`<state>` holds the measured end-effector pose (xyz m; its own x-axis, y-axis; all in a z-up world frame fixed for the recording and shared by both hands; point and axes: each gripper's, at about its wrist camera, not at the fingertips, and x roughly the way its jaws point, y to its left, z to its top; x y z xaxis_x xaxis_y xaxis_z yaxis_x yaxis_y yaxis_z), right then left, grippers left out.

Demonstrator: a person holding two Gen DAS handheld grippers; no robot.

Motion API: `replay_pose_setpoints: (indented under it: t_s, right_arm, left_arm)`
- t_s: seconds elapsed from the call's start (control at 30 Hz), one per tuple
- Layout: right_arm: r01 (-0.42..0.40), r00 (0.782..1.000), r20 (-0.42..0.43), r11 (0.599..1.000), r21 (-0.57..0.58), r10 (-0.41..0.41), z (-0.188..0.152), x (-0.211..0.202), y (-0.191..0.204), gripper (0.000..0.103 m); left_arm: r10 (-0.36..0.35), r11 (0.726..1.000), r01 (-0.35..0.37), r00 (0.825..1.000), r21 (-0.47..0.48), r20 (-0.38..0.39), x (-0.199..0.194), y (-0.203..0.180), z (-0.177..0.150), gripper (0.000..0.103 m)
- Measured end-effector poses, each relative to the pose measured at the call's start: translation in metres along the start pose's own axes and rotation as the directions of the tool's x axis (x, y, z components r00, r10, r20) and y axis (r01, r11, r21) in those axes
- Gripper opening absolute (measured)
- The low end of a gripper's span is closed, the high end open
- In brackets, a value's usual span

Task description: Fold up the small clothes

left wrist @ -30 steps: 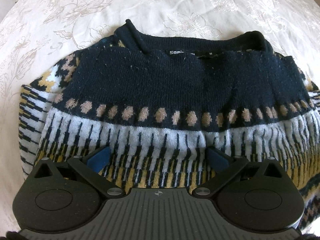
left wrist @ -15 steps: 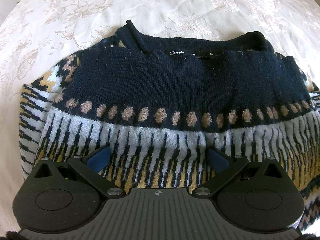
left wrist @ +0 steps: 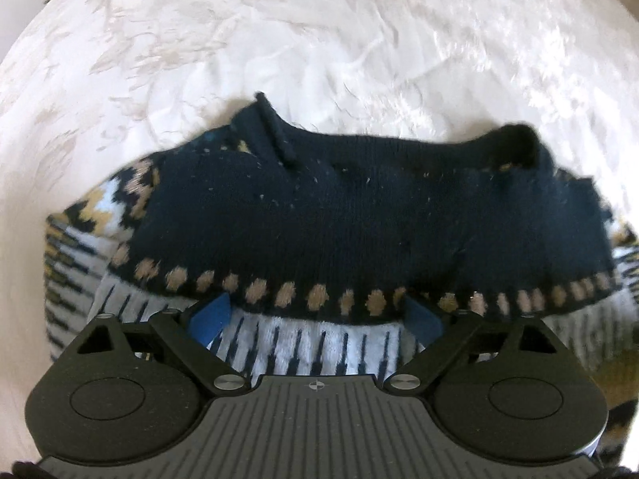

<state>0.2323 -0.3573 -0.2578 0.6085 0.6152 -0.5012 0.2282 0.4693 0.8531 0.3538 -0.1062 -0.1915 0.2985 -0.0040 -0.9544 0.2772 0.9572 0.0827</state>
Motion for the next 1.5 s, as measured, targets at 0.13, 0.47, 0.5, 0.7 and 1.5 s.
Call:
replay_pose_setpoints:
  t_s: [0.13,0.47,0.5,0.7,1.5]
  right_arm:
    - [0.003,1.000,-0.005,1.000,-0.016,-0.003,-0.002,-0.002,0.000,0.103]
    - [0.020,0.999,-0.027,0.999,-0.039,-0.021,-0.010,-0.006,0.006,0.102]
    - [0.032,0.999,-0.032,0.998,-0.048,-0.034,-0.010,-0.006,0.008,0.099]
    - [0.165,0.984,-0.048,0.982,-0.093,-0.170,-0.011,-0.008,0.017,0.045]
    - [0.142,0.989,-0.007,0.964,-0.226,-0.147,-0.057,0.048,0.190,0.032]
  left_arm:
    - [-0.002,1.000,0.002,1.000,-0.007,0.008,0.008,0.001,0.003,0.103]
    - [-0.081,0.995,0.083,0.996,-0.054,0.031,-0.040,0.051,-0.027,0.090]
    - [-0.082,0.995,0.084,0.996,-0.056,0.041,-0.048,0.056,-0.035,0.090]
    - [-0.064,0.992,0.069,0.996,-0.101,0.056,-0.088,0.072,-0.089,0.090]
    - [-0.161,0.978,0.168,0.985,-0.123,0.061,-0.109,0.169,-0.133,0.090]
